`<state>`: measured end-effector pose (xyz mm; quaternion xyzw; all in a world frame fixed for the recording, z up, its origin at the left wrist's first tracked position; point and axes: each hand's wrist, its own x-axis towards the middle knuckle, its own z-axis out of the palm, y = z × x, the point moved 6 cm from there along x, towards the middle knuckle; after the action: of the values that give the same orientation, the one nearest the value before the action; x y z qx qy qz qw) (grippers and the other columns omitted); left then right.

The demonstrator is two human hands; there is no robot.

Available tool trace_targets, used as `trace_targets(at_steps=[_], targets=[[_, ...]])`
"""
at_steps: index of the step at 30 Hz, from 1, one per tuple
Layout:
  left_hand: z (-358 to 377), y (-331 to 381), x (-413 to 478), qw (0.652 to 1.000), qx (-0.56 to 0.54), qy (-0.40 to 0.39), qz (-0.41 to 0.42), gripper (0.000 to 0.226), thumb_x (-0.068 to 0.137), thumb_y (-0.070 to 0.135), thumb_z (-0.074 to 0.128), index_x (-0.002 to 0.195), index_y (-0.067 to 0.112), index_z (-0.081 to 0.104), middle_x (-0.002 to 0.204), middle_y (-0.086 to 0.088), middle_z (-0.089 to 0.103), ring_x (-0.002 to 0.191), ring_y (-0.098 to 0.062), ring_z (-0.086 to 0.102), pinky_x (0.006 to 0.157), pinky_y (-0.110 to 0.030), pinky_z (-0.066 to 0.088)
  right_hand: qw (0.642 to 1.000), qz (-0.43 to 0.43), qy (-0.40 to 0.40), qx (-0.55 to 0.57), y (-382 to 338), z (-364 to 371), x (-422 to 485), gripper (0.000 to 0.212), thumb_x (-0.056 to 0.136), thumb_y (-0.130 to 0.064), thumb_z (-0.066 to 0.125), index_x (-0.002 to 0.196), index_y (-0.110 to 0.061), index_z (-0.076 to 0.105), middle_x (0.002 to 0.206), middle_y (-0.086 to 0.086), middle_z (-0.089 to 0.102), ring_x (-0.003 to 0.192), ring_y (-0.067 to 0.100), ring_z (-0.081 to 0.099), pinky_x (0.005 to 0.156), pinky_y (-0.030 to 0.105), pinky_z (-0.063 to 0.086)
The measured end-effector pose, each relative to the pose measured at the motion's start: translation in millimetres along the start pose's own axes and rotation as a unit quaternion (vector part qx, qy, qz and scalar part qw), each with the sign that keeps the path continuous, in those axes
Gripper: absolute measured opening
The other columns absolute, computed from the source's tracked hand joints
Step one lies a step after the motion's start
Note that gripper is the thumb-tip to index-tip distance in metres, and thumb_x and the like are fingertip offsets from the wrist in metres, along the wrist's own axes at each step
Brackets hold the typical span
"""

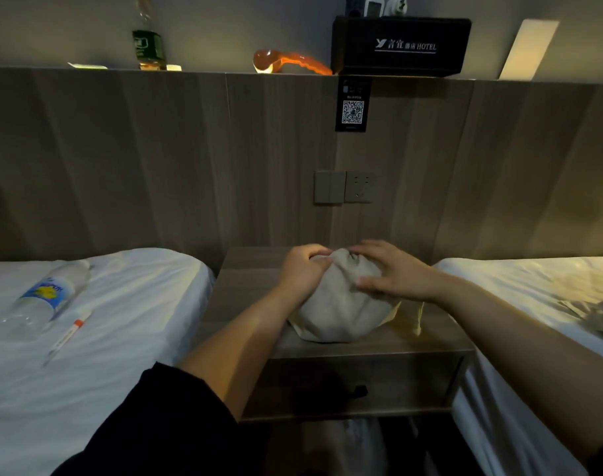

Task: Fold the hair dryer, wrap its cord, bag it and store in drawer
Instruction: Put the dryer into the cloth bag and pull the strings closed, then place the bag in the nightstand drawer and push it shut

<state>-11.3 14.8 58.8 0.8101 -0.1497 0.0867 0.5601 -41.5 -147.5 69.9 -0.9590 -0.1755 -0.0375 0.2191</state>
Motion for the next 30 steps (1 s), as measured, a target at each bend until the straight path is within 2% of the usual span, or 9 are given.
trace_targets(at_steps=[2, 5, 10, 14, 17, 22, 25, 28, 30], targets=[[0, -7, 3, 1.0, 0.018, -0.011, -0.003, 0.018, 0.086, 0.01, 0.055, 0.094, 0.006, 0.071, 0.093, -0.004, 0.068, 0.086, -0.012, 0.058, 0.062, -0.01, 0.041, 0.998, -0.001, -0.047, 0.031, 9, 12, -3, 0.09, 0.067, -0.06, 0.069, 0.143, -0.039, 0.024, 0.146, -0.006, 0.033, 0.131, 0.016, 0.035, 0.108, 0.039, 0.035], [2, -22, 2, 0.998, -0.002, -0.036, -0.054, 0.021, 0.091, 0.007, 0.047, 0.093, 0.007, 0.068, 0.095, -0.005, 0.064, 0.083, -0.013, 0.056, 0.068, -0.021, 0.041, 0.997, 0.009, -0.029, 0.064, 20, 23, -3, 0.096, 0.065, -0.056, 0.074, 0.142, -0.043, 0.02, 0.144, -0.005, 0.035, 0.127, 0.017, 0.04, 0.106, 0.04, 0.039], [2, -40, -11, 0.973, -0.173, -0.059, -0.138, 0.025, 0.094, 0.012, 0.046, 0.112, 0.006, 0.063, 0.107, -0.008, 0.063, 0.098, -0.02, 0.059, 0.079, -0.025, 0.047, 0.991, 0.026, 0.064, 0.112, 17, 33, 5, 0.071, 0.074, -0.046, 0.071, 0.134, -0.04, 0.034, 0.134, -0.003, 0.043, 0.118, 0.017, 0.046, 0.1, 0.036, 0.041], [7, -58, -24, 0.91, -0.347, -0.054, -0.218, 0.028, 0.093, 0.021, 0.049, 0.115, 0.011, 0.063, 0.117, -0.014, 0.064, 0.108, -0.027, 0.061, 0.094, -0.039, 0.048, 0.979, 0.05, 0.159, 0.119, 10, 36, 5, 0.054, 0.074, -0.043, 0.071, 0.123, -0.036, 0.05, 0.115, -0.009, 0.051, 0.102, 0.01, 0.049, 0.087, 0.028, 0.039], [9, -66, -34, 0.871, -0.422, -0.041, -0.246, 0.028, 0.093, 0.024, 0.048, 0.108, 0.009, 0.066, 0.108, -0.014, 0.068, 0.102, -0.028, 0.063, 0.095, -0.042, 0.047, 0.967, 0.05, 0.214, 0.129, 3, 39, -2, 0.042, 0.076, -0.046, 0.068, 0.115, -0.032, 0.058, 0.108, -0.01, 0.059, 0.096, 0.008, 0.054, 0.082, 0.027, 0.043], [22, -60, -55, 0.855, -0.444, -0.044, -0.264, 0.033, 0.095, 0.023, 0.041, 0.087, 0.007, 0.068, 0.074, -0.009, 0.073, 0.08, -0.024, 0.066, 0.078, -0.035, 0.049, 0.95, 0.09, 0.252, 0.16, -2, 37, -27, 0.031, 0.08, -0.045, 0.064, 0.104, -0.026, 0.065, 0.095, -0.01, 0.064, 0.088, 0.008, 0.059, 0.079, 0.029, 0.049], [30, -58, -64, 0.863, -0.421, -0.054, -0.273, 0.028, 0.092, 0.025, 0.047, 0.084, 0.011, 0.07, 0.081, -0.008, 0.072, 0.087, -0.025, 0.065, 0.088, -0.039, 0.048, 0.932, 0.12, 0.28, 0.195, 3, 33, -49, 0.016, 0.082, -0.041, 0.064, 0.09, -0.027, 0.066, 0.082, -0.011, 0.065, 0.079, 0.005, 0.06, 0.075, 0.03, 0.051], [46, -59, -77, 0.874, -0.398, -0.082, -0.267, 0.028, 0.092, 0.024, 0.047, 0.079, 0.011, 0.068, 0.074, -0.004, 0.073, 0.082, -0.02, 0.064, 0.082, -0.033, 0.048, 0.912, 0.158, 0.295, 0.238, 13, 37, -73, 0.009, 0.084, -0.038, 0.062, 0.08, -0.03, 0.064, 0.078, -0.009, 0.065, 0.076, 0.007, 0.061, 0.071, 0.026, 0.049], [57, -62, -87, 0.878, -0.395, -0.1, -0.251, 0.029, 0.095, 0.027, 0.043, 0.089, 0.011, 0.066, 0.085, -0.005, 0.071, 0.088, -0.019, 0.063, 0.08, -0.03, 0.046, 0.897, 0.183, 0.304, 0.262, 24, 42, -91, 0.017, 0.086, -0.033, 0.06, 0.081, -0.02, 0.068, 0.08, 0.0, 0.069, 0.078, 0.013, 0.064, 0.068, 0.025, 0.049]])
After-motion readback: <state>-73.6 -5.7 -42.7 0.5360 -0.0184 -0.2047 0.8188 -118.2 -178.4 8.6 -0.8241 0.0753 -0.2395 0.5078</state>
